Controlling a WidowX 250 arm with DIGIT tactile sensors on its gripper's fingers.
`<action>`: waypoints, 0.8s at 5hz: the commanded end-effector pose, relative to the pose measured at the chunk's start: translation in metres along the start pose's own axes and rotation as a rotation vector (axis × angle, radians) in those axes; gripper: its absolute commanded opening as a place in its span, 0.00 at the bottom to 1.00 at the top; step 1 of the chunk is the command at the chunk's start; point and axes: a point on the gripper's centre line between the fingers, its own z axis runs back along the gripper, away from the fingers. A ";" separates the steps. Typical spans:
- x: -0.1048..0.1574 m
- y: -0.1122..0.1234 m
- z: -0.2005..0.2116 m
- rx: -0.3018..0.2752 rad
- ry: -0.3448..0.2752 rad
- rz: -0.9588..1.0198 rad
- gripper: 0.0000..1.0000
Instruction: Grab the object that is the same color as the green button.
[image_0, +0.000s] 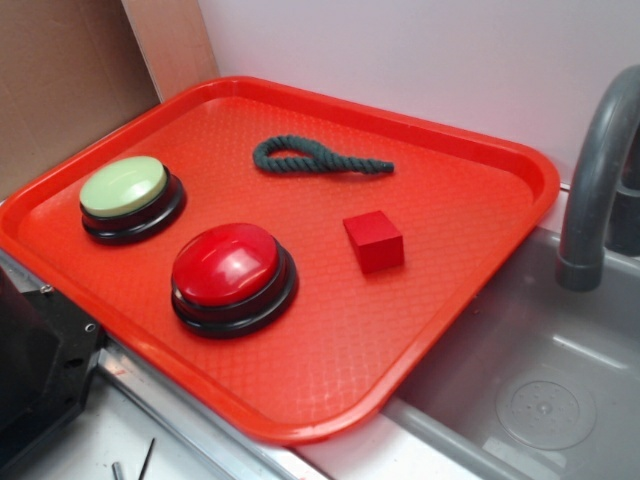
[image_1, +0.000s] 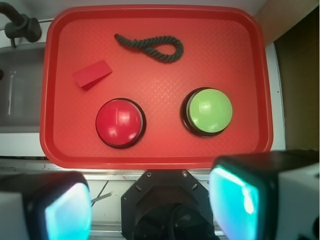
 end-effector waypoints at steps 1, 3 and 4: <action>0.000 0.000 0.000 0.000 0.000 0.000 1.00; 0.030 0.000 -0.018 -0.098 -0.055 0.356 1.00; 0.056 0.003 -0.039 -0.064 -0.127 0.597 1.00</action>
